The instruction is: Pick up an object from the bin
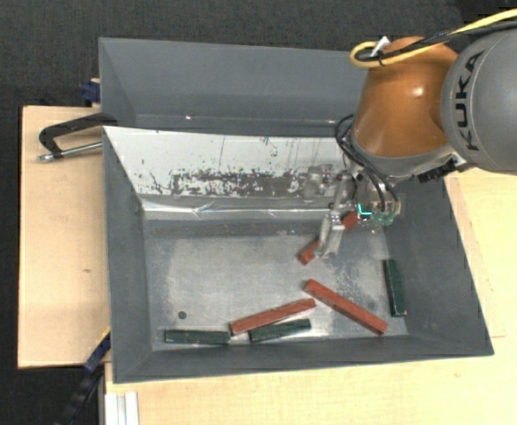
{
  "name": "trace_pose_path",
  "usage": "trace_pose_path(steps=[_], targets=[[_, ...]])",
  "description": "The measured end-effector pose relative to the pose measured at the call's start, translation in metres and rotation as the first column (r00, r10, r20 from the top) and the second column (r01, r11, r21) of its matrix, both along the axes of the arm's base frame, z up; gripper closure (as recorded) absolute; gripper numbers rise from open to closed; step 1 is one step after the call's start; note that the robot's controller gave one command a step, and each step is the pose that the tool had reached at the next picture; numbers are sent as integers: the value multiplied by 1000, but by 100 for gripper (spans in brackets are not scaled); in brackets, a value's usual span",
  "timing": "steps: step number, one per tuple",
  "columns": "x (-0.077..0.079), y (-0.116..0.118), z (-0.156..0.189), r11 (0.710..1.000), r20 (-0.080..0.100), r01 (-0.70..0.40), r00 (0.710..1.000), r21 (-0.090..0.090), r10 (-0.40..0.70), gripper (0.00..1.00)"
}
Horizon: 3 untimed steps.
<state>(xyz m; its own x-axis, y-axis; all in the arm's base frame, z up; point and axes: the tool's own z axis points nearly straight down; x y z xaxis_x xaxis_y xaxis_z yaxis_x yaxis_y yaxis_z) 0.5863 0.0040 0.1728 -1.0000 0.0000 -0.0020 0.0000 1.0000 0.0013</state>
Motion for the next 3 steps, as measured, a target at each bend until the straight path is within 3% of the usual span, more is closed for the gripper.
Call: trace_pose_path(steps=[1,2,3], targets=[[7,-25,-61,1000,5,21,1000,0,-21,0],[-25,-23,-84,991,-6,133,991,0,-133,0],[-5,-49,-100,981,1,194,981,0,-194,100]])
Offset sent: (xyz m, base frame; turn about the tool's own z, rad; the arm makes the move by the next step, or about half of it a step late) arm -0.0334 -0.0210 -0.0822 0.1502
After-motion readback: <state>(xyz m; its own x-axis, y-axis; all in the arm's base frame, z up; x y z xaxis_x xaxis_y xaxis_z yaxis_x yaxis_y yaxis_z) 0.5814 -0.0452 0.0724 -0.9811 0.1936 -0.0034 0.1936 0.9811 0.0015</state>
